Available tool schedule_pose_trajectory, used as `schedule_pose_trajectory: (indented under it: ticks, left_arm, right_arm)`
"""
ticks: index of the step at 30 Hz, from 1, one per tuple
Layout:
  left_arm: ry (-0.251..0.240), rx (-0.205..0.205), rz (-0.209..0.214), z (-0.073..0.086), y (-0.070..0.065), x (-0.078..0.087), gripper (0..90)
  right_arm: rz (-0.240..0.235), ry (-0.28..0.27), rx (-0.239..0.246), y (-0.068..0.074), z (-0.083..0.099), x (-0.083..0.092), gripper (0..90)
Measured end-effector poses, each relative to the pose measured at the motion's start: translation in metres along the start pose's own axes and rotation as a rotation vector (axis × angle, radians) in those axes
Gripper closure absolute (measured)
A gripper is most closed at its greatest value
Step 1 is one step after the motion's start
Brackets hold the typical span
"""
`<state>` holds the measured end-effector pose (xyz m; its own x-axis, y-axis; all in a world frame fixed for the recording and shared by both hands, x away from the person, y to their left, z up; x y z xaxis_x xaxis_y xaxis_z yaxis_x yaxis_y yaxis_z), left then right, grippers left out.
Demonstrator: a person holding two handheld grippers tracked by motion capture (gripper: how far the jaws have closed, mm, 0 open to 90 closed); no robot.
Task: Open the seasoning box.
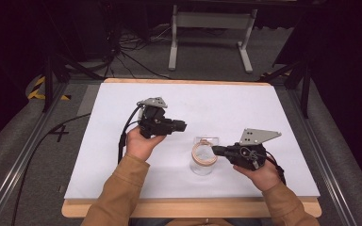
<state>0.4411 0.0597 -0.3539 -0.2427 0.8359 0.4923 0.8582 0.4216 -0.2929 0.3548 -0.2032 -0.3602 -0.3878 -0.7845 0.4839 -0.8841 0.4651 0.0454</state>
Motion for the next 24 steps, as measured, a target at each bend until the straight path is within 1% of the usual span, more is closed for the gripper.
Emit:
schedule_pose_trajectory:
  ticks: [1, 4, 5, 8, 9, 11, 13, 15, 17, 19, 20, 21, 23, 24]
  left_arm:
    - [-0.012, 0.002, -0.004, 0.001, 0.0, 0.001, 78.7]
    - [-0.014, 0.006, -0.018, 0.006, 0.001, 0.009, 78.5]
    - [-0.014, 0.006, -0.018, 0.006, 0.001, 0.009, 78.2]
    - [-0.019, 0.024, -0.035, 0.011, 0.002, 0.017, 77.9]
    - [-0.018, 0.023, -0.041, 0.012, 0.003, 0.02, 77.8]
    - [-0.018, 0.035, -0.053, 0.015, 0.004, 0.025, 77.6]
    - [-0.032, 0.036, -0.062, 0.018, 0.005, 0.029, 77.5]
    - [-0.032, 0.036, -0.062, 0.018, 0.005, 0.029, 77.4]
    - [-0.036, 0.056, -0.074, 0.021, 0.005, 0.034, 77.3]
    - [-0.037, 0.052, -0.082, 0.023, 0.006, 0.037, 77.2]
    - [-0.042, 0.055, -0.081, 0.023, 0.006, 0.038, 77.1]
    - [-0.036, 0.062, -0.086, 0.024, 0.006, 0.039, 77.1]
    - [-0.04, 0.057, -0.088, 0.026, 0.006, 0.041, 77.1]
    - [-0.039, 0.063, -0.089, 0.026, 0.006, 0.042, 77.1]
  right_arm:
    - [0.0, -0.003, 0.003, -0.001, -0.001, -0.001, 89.9]
    - [-0.005, -0.01, 0.009, -0.003, -0.005, -0.004, 89.9]
    - [-0.005, -0.01, 0.009, -0.003, -0.005, -0.004, 89.9]
    - [-0.004, -0.022, 0.01, -0.006, -0.009, -0.005, 89.9]
    - [-0.003, -0.027, 0.009, -0.008, -0.01, -0.006, 89.9]
    - [0.0, -0.032, 0.005, -0.011, -0.011, -0.006, 89.9]
    - [0.002, -0.036, 0.001, -0.015, -0.011, -0.007, 89.9]
    - [0.004, -0.036, -0.004, -0.017, -0.012, -0.009, 89.9]
    - [0.006, -0.036, -0.006, -0.019, -0.012, -0.011, 89.9]
    - [0.011, -0.034, -0.01, -0.022, -0.011, -0.013, 89.9]
    - [0.014, -0.035, -0.013, -0.024, -0.011, -0.013, 89.9]
    - [0.016, -0.036, -0.014, -0.025, -0.011, -0.014, 89.9]
    - [0.03, -0.033, -0.026, -0.03, -0.01, -0.015, 89.9]
    - [0.035, -0.031, -0.034, -0.032, -0.009, -0.015, 89.9]
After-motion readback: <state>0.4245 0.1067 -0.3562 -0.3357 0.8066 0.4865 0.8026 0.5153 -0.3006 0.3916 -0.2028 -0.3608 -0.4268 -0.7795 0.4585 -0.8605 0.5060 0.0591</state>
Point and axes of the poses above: each handheld gripper's, and its own axes: x roughly backward along the jaws, z roughly out of its underside, y roughly to its left, the point moved 3 cm from there along -x, roughly forward along the jaws, and after that the axes turned 2 degrees about -z, right-handed, at the moved point
